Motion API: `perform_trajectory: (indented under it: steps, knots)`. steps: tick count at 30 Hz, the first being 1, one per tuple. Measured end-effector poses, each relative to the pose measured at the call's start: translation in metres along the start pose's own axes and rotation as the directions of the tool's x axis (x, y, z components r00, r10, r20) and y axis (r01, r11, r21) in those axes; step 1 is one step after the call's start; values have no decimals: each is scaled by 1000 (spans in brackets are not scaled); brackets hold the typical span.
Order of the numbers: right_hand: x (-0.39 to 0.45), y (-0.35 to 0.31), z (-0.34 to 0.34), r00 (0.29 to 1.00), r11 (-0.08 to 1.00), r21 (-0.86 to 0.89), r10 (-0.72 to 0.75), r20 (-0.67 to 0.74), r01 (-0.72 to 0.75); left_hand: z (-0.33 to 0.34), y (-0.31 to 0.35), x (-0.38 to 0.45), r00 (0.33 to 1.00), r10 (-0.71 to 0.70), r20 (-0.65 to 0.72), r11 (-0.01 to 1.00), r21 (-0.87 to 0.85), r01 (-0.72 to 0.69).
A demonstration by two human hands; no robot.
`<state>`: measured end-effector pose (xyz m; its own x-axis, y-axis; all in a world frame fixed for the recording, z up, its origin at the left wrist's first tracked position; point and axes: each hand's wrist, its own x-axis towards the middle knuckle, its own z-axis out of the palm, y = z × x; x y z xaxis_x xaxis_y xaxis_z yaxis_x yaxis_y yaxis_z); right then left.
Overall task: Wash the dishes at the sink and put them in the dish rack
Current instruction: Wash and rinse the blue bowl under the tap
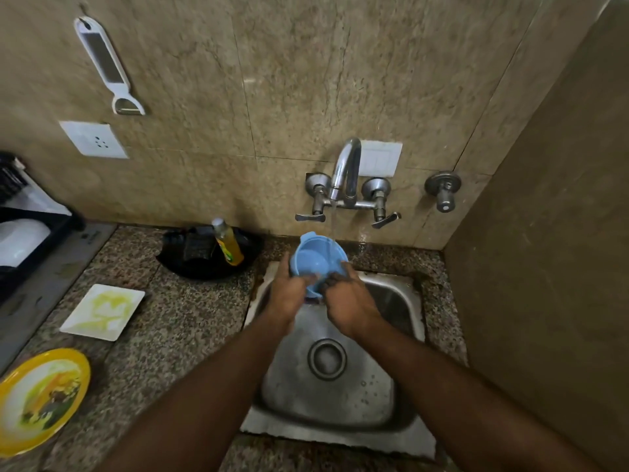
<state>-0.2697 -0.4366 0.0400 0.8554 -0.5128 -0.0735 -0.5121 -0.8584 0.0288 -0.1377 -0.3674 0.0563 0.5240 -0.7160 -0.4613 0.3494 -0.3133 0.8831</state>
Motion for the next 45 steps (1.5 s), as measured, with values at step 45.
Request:
perform_trajectory:
  steps: [45]
  knots:
    - [29, 79, -3, 791, 719, -363, -605, 94, 593, -6, 67, 7, 956, -289, 41, 704, 687, 183]
